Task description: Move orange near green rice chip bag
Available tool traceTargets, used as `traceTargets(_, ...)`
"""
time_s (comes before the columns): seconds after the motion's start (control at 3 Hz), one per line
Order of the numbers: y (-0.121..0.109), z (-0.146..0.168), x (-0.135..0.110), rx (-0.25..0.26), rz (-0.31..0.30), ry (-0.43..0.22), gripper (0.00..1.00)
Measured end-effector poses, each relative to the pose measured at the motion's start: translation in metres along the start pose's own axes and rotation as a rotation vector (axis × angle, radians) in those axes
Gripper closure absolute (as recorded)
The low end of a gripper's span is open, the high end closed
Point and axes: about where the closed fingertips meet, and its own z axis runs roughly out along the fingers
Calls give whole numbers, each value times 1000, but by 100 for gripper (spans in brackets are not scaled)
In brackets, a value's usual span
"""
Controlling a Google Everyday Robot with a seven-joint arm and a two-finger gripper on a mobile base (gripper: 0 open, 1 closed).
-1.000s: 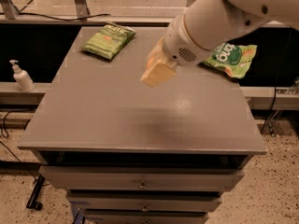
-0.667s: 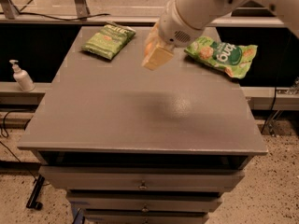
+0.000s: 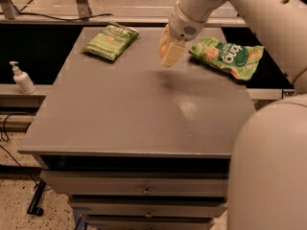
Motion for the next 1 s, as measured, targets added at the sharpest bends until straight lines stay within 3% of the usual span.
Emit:
traceTargets(0.33,-45,-60,16,167,-40,-17,100)
traceTargets(0.67,-79,-120,20,342,-85,10,100)
traceTargets(1.0,-91,-142,45,401,-72,79,100)
